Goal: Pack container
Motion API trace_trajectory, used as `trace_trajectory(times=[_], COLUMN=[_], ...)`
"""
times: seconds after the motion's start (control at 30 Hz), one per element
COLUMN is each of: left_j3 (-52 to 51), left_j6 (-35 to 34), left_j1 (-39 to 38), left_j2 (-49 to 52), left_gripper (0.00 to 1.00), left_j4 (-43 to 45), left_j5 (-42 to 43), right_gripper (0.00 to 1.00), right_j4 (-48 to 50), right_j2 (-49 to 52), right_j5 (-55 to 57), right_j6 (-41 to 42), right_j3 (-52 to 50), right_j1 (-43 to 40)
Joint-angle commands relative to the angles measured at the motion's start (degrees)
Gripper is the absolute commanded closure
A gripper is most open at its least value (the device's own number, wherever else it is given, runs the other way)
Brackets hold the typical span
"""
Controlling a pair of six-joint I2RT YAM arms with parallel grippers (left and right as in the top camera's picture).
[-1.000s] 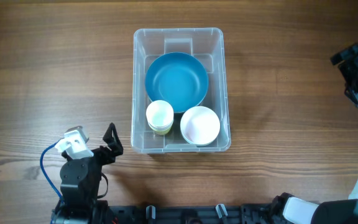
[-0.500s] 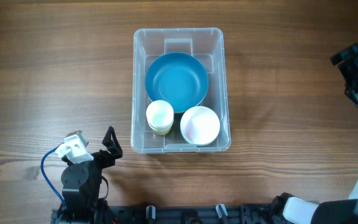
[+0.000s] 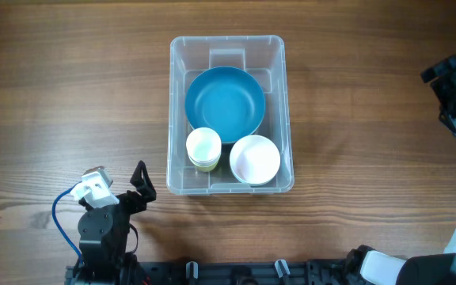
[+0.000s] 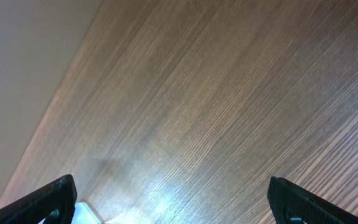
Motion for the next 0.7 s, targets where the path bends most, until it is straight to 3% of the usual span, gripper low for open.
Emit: trace_trajectory(times=[0.0, 0.17, 0.4, 0.57, 0.67], left_j3=[-0.42, -0.42, -0.42, -0.42, -0.42], left_j6=[0.9, 0.9, 0.9, 0.9, 0.9], left_j1=[0.37, 0.37, 0.37, 0.37, 0.37], left_j2=[-0.42, -0.42, -0.42, -0.42, -0.42], left_gripper=[0.0, 0.0, 0.0, 0.0, 0.0], left_j4=[0.07, 0.07, 0.07, 0.07, 0.07], left_j5=[0.87, 0.87, 0.87, 0.87, 0.87], right_gripper=[0.0, 0.0, 0.0, 0.0, 0.0], right_j4=[0.11, 0.13, 1.33, 7.1, 19.52], right_j2=[-0.13, -7.3, -21.81, -33.44, -43.58], right_j5=[-0.26, -0.26, 0.02, 4.28, 1.79], right_j6=[0.57, 0.59, 0.52, -0.11, -10.16], right_j3=[-0.48, -0.5, -5.73, -17.94, -31.82], right_j1=[0.09, 4.48, 20.02, 23.61, 23.61])
